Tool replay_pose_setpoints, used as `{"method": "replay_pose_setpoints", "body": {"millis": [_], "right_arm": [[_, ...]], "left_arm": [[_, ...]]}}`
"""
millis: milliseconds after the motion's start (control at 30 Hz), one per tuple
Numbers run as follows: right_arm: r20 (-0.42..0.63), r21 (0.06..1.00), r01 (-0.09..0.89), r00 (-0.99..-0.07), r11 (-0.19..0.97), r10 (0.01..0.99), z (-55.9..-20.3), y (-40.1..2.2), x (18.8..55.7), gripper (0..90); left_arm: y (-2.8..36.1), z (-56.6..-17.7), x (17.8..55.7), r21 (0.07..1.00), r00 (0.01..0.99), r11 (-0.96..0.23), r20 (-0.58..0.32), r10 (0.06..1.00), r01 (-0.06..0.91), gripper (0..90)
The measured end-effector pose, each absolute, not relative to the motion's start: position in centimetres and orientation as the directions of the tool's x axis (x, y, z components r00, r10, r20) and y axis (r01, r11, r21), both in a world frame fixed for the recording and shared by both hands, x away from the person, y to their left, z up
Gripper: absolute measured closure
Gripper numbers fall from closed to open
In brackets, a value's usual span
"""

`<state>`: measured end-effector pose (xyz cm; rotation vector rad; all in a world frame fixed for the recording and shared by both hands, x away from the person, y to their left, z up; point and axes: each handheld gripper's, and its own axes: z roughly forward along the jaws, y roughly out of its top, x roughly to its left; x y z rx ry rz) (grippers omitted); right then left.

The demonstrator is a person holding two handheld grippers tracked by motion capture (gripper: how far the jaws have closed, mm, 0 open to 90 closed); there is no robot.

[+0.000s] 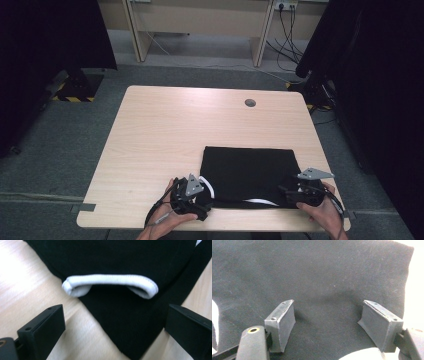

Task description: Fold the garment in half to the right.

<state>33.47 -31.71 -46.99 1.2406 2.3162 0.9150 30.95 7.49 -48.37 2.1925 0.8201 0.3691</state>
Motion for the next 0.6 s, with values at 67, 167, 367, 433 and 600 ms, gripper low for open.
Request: {"method": "replay_pose_setpoints", "body": {"millis": [67,167,367,433,600], "right_arm": [[-0.009,0.688,0.603,-0.551,0.405,0.835,-47.0,-31.7,33.5,28.2],[-0.009,0.687,0.603,-0.551,0.406,0.834,-47.0,-31.7,33.5,28.2],[-0.007,0.688,0.602,-0.553,0.405,0.833,-47.0,-31.7,33.5,28.1],[-0.006,0.689,0.601,-0.553,0.404,0.833,-47.0,-31.7,33.5,28.1],[-0.007,0.689,0.603,-0.550,0.402,0.835,-47.0,-31.7,33.5,28.0]], "left_arm": [[7.2,-48.3,31.3,0.745,0.751,-0.506,0.010,0.661,0.436,2.2],[6.7,-48.3,31.7,0.749,0.757,-0.509,0.015,0.654,0.425,2.4],[6.1,-48.3,32.7,0.756,0.767,-0.504,0.006,0.642,0.417,10.9],[6.2,-48.2,32.9,0.767,0.775,-0.491,-0.013,0.631,0.413,23.8],[6.5,-48.2,33.2,0.779,0.794,-0.478,-0.042,0.607,0.406,53.2]]}}
